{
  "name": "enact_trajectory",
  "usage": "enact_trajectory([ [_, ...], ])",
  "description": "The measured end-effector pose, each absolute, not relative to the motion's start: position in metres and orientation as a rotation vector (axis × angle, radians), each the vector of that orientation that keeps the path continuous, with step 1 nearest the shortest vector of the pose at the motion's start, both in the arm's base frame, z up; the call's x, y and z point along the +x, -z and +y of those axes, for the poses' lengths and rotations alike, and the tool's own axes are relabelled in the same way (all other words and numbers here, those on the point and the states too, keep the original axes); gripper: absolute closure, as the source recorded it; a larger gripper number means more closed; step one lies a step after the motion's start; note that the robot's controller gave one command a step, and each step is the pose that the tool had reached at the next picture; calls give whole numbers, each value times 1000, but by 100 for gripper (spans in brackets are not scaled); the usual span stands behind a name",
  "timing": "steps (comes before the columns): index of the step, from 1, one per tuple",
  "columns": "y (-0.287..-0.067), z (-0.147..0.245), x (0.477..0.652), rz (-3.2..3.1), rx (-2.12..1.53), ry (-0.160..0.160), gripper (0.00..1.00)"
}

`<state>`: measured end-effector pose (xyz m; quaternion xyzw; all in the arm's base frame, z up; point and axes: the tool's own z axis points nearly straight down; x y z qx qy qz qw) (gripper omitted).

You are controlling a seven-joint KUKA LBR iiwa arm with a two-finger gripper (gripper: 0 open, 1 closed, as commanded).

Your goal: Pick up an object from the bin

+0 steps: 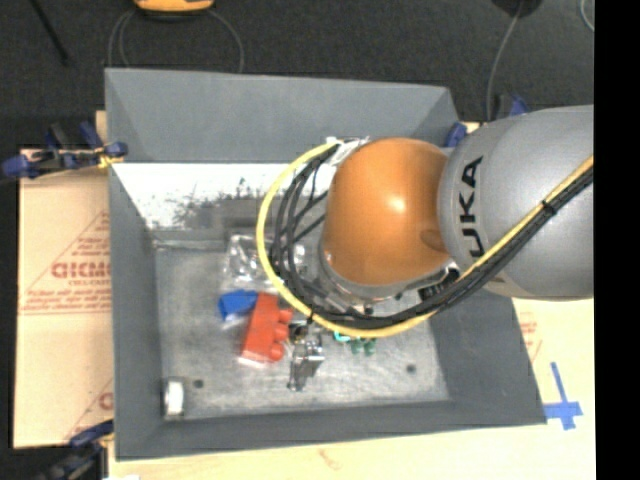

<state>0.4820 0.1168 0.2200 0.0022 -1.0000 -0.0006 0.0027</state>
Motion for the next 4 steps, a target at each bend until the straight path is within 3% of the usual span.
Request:
enact_trajectory([
  [1,-131,134,521,-3106,-450,2,0],
  [2,-99,113,531,-3092,-669,21,0],
  [3,-86,106,534,-3022,-860,-4,0],
  [4,-76,137,564,-2906,-1197,2,0],
])
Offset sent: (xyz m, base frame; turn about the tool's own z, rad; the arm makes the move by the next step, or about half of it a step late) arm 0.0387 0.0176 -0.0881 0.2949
